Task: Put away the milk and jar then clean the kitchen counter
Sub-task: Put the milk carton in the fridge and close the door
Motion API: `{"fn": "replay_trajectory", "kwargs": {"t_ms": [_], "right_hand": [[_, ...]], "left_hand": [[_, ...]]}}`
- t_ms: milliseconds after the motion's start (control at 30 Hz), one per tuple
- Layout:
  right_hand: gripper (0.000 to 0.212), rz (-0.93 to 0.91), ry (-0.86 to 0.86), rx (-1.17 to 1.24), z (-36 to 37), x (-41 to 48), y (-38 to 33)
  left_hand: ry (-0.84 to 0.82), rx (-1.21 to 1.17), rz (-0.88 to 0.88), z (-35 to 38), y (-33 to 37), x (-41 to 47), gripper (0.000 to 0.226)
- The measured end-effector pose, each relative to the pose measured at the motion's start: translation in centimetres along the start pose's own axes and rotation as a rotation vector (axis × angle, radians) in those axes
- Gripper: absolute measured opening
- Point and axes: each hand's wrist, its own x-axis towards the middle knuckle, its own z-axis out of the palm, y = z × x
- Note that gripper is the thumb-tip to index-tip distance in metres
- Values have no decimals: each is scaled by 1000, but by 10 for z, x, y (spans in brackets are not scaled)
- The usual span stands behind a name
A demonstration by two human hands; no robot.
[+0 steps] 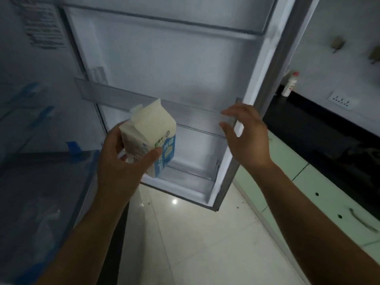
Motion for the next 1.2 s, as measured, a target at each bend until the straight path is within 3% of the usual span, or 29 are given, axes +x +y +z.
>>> {"fn": "replay_trajectory", "kwargs": {"t_ms": [233,500,700,900,1067,1200], "right_hand": [[27,-16,-143,-194,19,50,24],[21,-33,-52,-220,49,88,81],[22,-178,-44,-189,59,107,121],[25,-210,-100,-115,68,128,153],[37,-263,-212,-162,70,139,154],[45,-428,-335,-108,87,149,127]], "left_hand": [[14,-4,-34,19,-18,34,71],[44,25,-52,50,-30,72,67],[143,57,-94,76,-39,88,66],[258,136,-81,100,-49,97,58],[414,191,-78,108,-53,97,64],[545,308,-89,100,-41,82,67]]}}
